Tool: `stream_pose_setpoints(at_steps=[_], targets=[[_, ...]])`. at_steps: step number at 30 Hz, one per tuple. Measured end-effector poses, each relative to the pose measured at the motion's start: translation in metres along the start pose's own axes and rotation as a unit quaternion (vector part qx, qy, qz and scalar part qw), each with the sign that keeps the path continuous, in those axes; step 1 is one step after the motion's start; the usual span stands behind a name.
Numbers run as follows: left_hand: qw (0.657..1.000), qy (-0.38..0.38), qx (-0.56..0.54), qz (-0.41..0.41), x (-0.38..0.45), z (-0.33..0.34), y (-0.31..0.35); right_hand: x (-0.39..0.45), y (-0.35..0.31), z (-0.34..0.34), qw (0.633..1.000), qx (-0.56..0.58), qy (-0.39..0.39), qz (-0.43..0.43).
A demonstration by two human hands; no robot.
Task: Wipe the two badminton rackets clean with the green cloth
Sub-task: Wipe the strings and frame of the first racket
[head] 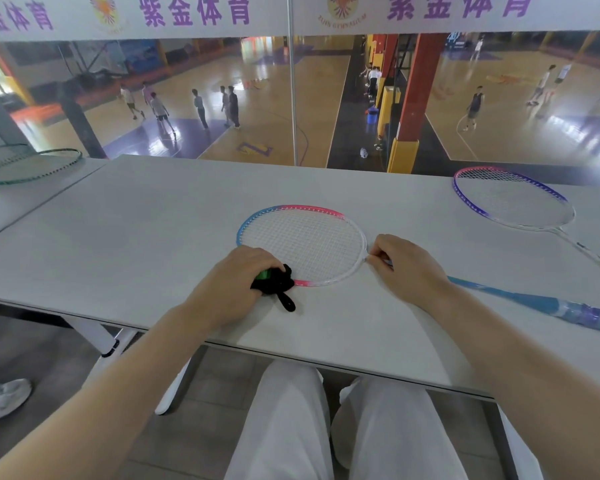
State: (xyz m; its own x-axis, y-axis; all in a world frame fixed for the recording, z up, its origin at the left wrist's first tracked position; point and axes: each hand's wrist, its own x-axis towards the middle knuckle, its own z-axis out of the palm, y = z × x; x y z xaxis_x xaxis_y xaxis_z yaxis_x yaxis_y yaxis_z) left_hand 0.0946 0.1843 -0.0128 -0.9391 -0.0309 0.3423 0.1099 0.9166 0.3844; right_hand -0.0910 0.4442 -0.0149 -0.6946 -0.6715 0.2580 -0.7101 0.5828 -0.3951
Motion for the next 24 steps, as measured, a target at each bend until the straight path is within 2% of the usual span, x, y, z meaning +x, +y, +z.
stream_pose_setpoints(at_steps=[4,8,12,17,24], targets=[[0.999,-0.002,0.038,0.023,0.015,-0.004,-0.018,-0.001,0.000,-0.002,1.000,0.002,-0.007,-0.002],[0.995,-0.010,0.096,-0.039,0.034,-0.024,-0.069,-0.001,0.001,-0.003,1.000,0.014,-0.011,-0.008],[0.992,-0.023,0.116,-0.046,0.062,-0.035,-0.095,0.000,0.002,-0.002,1.000,0.009,-0.011,-0.005],[0.988,-0.020,0.138,-0.060,0.101,-0.028,-0.100,0.000,0.002,-0.001,1.000,0.005,-0.007,-0.010],[0.985,-0.034,0.165,-0.032,0.127,-0.012,-0.092,0.003,0.007,0.004,1.000,-0.018,0.001,-0.018]])
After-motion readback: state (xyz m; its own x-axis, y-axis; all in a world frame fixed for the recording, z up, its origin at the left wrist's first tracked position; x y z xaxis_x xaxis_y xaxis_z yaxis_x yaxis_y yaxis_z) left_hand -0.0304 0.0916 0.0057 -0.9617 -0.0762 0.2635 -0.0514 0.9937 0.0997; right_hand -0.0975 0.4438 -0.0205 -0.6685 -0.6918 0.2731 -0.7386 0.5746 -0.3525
